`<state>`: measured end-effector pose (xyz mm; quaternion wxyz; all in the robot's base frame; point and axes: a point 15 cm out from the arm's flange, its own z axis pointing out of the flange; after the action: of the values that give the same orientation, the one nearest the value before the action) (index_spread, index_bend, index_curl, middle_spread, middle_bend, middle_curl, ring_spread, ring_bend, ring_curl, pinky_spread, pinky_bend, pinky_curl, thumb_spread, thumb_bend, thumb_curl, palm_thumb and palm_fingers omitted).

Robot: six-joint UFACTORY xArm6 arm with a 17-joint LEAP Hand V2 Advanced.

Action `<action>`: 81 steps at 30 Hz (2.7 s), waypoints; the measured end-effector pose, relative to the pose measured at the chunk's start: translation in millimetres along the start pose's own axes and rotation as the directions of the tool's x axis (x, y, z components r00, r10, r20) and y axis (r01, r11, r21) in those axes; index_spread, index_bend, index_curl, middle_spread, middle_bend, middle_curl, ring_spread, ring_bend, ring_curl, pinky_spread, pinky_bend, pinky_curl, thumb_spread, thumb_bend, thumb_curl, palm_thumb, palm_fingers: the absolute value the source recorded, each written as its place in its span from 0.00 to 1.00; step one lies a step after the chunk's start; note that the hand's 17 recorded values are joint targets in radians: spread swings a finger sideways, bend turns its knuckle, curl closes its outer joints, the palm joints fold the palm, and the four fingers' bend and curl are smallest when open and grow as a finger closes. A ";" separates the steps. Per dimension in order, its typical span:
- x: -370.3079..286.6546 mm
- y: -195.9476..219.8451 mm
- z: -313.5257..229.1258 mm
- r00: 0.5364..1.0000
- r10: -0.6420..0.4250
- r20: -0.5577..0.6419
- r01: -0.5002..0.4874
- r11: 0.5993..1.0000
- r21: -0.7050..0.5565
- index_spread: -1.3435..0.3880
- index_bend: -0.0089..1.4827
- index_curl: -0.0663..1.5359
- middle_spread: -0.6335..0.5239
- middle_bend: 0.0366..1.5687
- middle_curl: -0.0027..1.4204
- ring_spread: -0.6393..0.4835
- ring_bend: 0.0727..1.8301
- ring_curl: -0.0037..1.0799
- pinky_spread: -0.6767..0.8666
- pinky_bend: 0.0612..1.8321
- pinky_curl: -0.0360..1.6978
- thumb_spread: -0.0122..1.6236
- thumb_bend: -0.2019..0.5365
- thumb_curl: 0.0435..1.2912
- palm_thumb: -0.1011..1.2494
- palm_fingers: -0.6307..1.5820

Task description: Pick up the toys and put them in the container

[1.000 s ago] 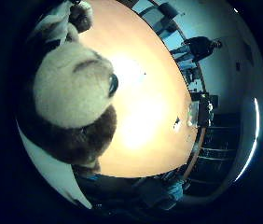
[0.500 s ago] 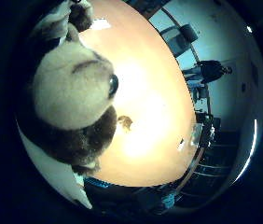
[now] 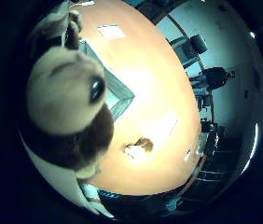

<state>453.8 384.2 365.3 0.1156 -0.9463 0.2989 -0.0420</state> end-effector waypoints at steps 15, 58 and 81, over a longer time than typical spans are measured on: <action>5.2 8.1 0.3 1.000 -0.018 0.001 0.018 1.000 -0.022 0.51 0.13 0.31 0.49 0.18 0.31 0.59 0.25 0.31 0.71 0.23 0.36 0.71 0.24 0.18 0.46 0.34; 236.0 262.1 -11.2 0.960 0.101 -0.262 -0.181 0.936 -0.302 0.54 0.11 0.21 0.51 0.12 0.25 0.64 0.13 0.23 0.68 0.14 0.20 0.68 0.25 0.19 0.45 0.36; 237.6 319.8 103.0 0.959 0.005 -0.285 -0.133 0.892 -0.432 0.53 0.12 0.22 0.50 0.10 0.24 0.64 0.10 0.24 0.66 0.13 0.20 0.66 0.24 0.21 0.54 0.35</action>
<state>485.6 13.3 189.8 -0.1460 -0.9209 0.3474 -0.0994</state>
